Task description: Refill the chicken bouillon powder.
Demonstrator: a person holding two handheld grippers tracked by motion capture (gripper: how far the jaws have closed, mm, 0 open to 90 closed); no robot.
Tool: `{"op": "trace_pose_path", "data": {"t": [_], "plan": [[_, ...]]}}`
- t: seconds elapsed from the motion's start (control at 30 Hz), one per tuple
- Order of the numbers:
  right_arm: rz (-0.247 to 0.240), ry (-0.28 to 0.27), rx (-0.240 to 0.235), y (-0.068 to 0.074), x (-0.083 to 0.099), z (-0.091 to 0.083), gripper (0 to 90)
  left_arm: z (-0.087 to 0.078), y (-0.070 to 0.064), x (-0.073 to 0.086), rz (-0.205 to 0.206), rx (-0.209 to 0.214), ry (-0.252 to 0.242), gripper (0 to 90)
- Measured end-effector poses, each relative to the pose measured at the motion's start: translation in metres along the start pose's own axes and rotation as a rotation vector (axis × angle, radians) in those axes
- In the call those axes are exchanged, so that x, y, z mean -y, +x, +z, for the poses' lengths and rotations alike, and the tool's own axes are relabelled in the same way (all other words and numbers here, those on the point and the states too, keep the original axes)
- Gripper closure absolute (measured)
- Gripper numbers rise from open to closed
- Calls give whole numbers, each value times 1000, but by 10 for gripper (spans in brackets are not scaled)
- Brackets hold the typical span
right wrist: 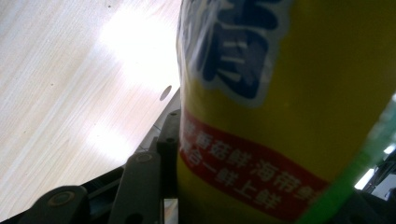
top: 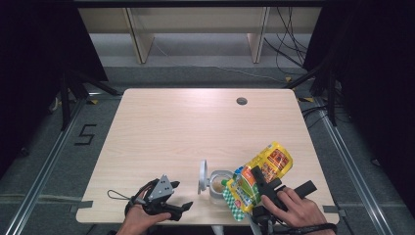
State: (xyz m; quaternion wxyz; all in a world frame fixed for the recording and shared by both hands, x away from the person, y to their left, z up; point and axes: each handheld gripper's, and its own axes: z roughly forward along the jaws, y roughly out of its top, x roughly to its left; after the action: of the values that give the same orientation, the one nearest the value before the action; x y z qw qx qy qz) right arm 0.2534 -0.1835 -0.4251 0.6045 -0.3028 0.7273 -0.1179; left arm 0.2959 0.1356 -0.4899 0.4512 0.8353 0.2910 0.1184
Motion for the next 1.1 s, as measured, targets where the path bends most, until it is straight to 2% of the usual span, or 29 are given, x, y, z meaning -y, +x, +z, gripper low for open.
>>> {"op": "trace_pose_path", "data": {"t": [0.03,0.13,0.27,0.57,0.6,0.73,0.93,0.97,1.0,1.03,1.1], "plan": [[0,-2,-14,-1,0,0,606,0,0,0,1,0,0,193],[-8,-5,-2,-1,1,0,606,0,0,0,-1,0,-1,193],[-6,-5,-13,-1,1,0,606,0,0,0,1,1,-2,193],[-6,-4,-1,-1,1,0,607,0,-1,0,-9,2,-9,194],[-5,-7,-13,-1,1,0,606,0,-1,0,-10,1,-9,193],[2,-4,-1,0,1,0,607,0,-1,0,-14,1,-9,193],[-1,-4,1,-1,2,0,607,0,0,0,2,0,1,194],[0,-4,0,-1,2,0,607,0,-1,0,-7,2,-7,194],[-25,-16,-9,-3,3,1,607,0,-1,0,-10,1,-8,194],[-1,-6,1,-1,2,0,607,0,-1,0,-14,1,-9,194],[3,-8,0,-1,2,0,607,0,-1,0,-16,1,-9,194]]}}
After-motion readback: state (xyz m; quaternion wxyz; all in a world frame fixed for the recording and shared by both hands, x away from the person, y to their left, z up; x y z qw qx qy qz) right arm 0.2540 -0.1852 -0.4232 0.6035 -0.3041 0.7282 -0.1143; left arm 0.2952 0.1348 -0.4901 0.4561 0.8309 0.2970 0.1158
